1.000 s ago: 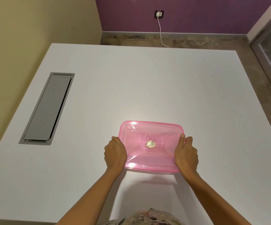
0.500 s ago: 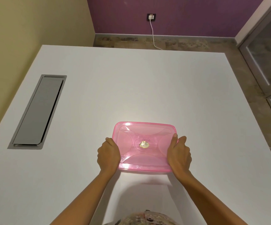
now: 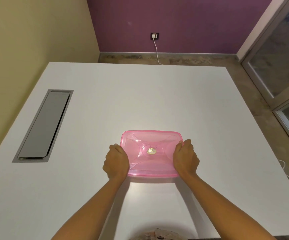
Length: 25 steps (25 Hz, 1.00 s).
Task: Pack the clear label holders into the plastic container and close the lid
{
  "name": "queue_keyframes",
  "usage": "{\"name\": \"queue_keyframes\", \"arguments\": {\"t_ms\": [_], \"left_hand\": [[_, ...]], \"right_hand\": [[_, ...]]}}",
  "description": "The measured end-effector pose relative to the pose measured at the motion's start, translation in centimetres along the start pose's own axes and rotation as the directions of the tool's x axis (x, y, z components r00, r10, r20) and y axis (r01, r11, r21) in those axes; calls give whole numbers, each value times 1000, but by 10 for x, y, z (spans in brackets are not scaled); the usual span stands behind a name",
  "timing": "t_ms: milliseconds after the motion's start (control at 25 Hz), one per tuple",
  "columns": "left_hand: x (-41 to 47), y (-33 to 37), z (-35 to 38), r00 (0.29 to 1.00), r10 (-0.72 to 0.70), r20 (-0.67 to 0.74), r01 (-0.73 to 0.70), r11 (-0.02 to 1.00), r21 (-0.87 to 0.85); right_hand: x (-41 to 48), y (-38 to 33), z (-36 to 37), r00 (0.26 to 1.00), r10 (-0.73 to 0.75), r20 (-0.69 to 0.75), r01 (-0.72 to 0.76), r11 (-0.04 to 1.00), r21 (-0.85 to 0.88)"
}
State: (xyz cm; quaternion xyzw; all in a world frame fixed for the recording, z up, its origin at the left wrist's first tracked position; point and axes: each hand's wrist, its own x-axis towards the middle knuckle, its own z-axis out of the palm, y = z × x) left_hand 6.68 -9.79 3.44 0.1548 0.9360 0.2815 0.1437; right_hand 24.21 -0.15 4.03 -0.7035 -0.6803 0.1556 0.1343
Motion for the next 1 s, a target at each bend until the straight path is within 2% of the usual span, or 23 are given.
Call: {"name": "queue_keyframes", "arguments": {"t_ms": [120, 200, 280, 400, 520, 600, 720, 800, 880, 1000], "left_hand": [[3, 6, -9, 940, 329, 90, -335, 940, 67], [9, 10, -14, 885, 436, 162, -458, 878, 140], [13, 11, -17, 866, 463, 190, -494, 849, 186], [11, 12, -19, 869, 445, 218, -479, 867, 140], [9, 11, -19, 878, 425, 221, -455, 883, 112], [10, 12, -20, 878, 418, 234, -447, 890, 89], [9, 6, -21, 866, 432, 253, -463, 883, 80], [6, 0, -24, 877, 434, 203, -447, 894, 20], [5, 3, -28, 886, 445, 127, -446, 895, -19], [10, 14, -37, 825, 565, 3, -563, 821, 94]], "right_hand": [[6, -4, -4, 986, -136, 92, 138, 990, -16], [19, -3, -7, 972, -17, 233, -9, 994, 111], [35, -2, -10, 915, 103, 391, -214, 943, 254], [44, -5, -14, 861, 127, 493, -321, 887, 332], [44, -6, -12, 876, 133, 464, -310, 892, 328], [41, -2, -12, 909, 116, 399, -222, 947, 230], [28, 6, -11, 973, 51, 224, -77, 991, 109], [18, 10, -11, 992, -30, 121, 24, 999, 48], [18, 9, -13, 988, -131, 86, 134, 991, -20], [27, -1, -19, 962, -271, 14, 270, 962, 47]]}}
